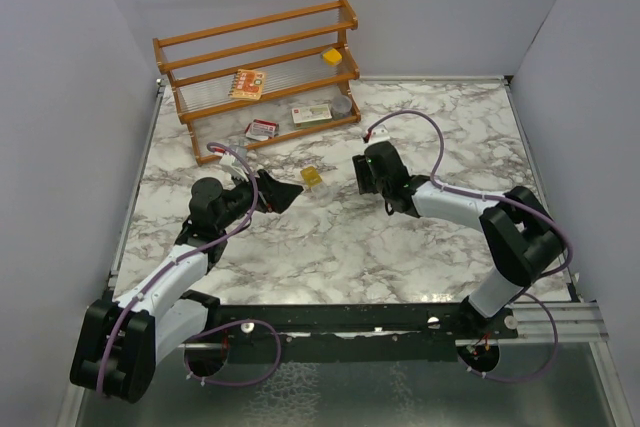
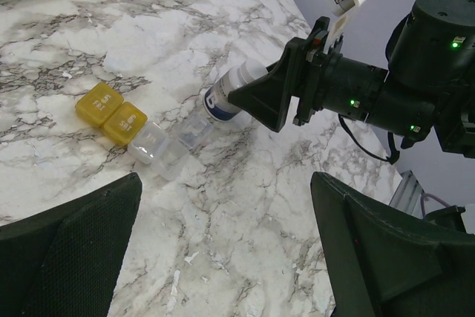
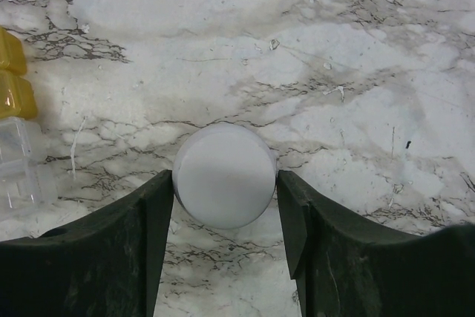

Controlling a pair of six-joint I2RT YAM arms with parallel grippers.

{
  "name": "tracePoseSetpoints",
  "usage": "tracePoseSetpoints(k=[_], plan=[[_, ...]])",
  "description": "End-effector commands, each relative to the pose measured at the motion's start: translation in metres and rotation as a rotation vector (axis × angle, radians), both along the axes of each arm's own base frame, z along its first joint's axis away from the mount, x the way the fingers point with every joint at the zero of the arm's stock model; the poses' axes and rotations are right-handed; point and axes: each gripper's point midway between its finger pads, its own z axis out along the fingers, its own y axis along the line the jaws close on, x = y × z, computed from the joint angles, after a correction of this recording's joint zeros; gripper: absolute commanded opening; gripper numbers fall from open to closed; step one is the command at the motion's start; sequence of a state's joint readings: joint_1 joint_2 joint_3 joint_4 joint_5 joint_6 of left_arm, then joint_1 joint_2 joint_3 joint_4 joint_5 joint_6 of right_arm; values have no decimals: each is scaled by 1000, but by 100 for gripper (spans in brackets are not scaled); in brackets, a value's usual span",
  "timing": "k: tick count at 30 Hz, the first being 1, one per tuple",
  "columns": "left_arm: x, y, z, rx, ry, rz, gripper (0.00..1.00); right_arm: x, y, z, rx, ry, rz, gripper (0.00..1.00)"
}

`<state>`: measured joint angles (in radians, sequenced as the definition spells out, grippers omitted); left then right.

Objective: Sort the pills into containers

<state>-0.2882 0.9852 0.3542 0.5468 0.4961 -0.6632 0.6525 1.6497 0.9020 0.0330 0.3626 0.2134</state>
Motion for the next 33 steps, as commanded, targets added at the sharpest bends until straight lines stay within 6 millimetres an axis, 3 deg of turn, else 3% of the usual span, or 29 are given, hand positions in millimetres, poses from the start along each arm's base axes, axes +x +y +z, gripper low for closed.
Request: tracePoseSetpoints(k=[1,19,27,28,33], plan=[[4,1,8,-5,-21,13,99,9,1,5,4,-31,-31,59],[4,1,6,-7,-10,12,99,14,5,38,35,-89,-17,60],[3,1,6,-11,-9,11,99,13,6,39,43,-88,-7,54],[3,1,6,-11,-10,12,99,12,6,38,44,-85,-6,50],[4,1,8,-13,-13,15,99,11,8,33,39,-70,10,13]])
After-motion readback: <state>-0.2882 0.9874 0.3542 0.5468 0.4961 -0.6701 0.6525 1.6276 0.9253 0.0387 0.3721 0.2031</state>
